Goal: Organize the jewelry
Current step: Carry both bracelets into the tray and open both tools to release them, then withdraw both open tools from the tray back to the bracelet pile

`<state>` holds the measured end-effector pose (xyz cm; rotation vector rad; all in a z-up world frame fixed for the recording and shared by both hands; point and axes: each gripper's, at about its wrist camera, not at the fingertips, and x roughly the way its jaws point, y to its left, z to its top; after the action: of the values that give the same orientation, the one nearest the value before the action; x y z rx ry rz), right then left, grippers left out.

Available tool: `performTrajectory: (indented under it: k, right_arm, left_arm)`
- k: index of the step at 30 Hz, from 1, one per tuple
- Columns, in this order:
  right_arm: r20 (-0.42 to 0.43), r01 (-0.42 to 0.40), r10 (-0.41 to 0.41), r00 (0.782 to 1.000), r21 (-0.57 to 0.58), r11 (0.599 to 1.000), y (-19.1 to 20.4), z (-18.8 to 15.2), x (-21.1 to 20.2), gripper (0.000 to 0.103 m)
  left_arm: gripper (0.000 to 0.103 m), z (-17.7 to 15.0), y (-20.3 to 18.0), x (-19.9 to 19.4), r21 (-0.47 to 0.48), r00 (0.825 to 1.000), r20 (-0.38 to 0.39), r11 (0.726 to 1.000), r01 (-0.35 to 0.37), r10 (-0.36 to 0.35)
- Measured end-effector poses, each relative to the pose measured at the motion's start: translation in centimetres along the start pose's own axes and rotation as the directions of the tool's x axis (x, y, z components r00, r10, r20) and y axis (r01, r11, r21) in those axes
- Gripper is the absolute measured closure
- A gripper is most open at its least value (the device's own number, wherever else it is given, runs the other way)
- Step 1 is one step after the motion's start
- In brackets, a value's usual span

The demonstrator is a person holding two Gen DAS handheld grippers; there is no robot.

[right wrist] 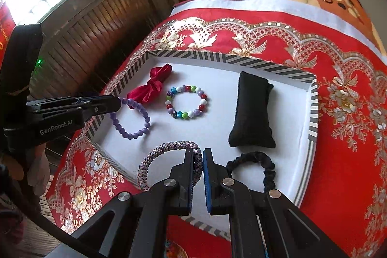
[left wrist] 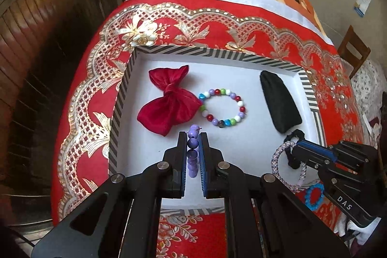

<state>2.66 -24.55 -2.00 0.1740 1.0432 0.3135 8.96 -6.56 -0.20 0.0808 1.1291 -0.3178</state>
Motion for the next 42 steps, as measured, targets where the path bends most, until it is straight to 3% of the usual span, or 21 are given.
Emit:
performTrajectory:
  k: [16,24,26,28,30,36,39,42]
  right_arm:
    - [-0.082,0.032,-0.033,0.996,-0.017,0.999,-0.4,1.5,5.9,0.096]
    - [-0.080,0.050,-0.053,0.995,-0.034,0.998,0.0,2.3,7.6,0.096]
    - [-0.083,0.046,-0.049,0.995,-0.031,0.998,-0.1,2.3,7.5,0.096]
    - [-0.079,0.041,-0.042,0.996,-0.022,0.999,-0.3,2.1,7.1,0.096]
    - [-0.070,0.034,-0.035,0.997,-0.014,0.999,-0.3,1.9,6.4,0.096]
    - [-0.036,0.030,-0.030,0.999,0.004,1.000,0.1,1.3,4.1,0.090]
    - [-0.009,0.025,-0.025,1.000,0.011,1.000,0.3,0.9,2.2,0.072]
    - [0.017,0.023,-0.023,1.000,0.012,1.000,0.6,0.0,0.2,0.071]
  left_arm:
    - [0.095,-0.7,4.9,2.6,-0.116,0.996,-0.053,0.990,-0.084,0.079]
    - [0.094,-1.0,5.0,2.9,-0.126,0.992,-0.041,0.985,-0.122,0.118]
    - [0.092,-1.0,4.8,2.9,-0.127,0.993,-0.042,0.985,-0.114,0.109]
    - [0.075,-1.1,4.6,2.8,-0.132,0.994,-0.033,0.986,-0.105,0.101]
    - [0.067,-1.3,4.5,2.6,-0.142,0.995,-0.025,0.985,-0.100,0.097]
    - [0.066,-2.2,3.7,1.5,-0.140,0.996,-0.004,0.987,-0.083,0.084]
    - [0.066,-2.8,2.9,0.4,-0.126,0.997,0.015,0.989,-0.078,0.081]
    - [0.066,-3.4,2.0,-0.7,-0.113,0.996,0.041,0.991,-0.073,0.078]
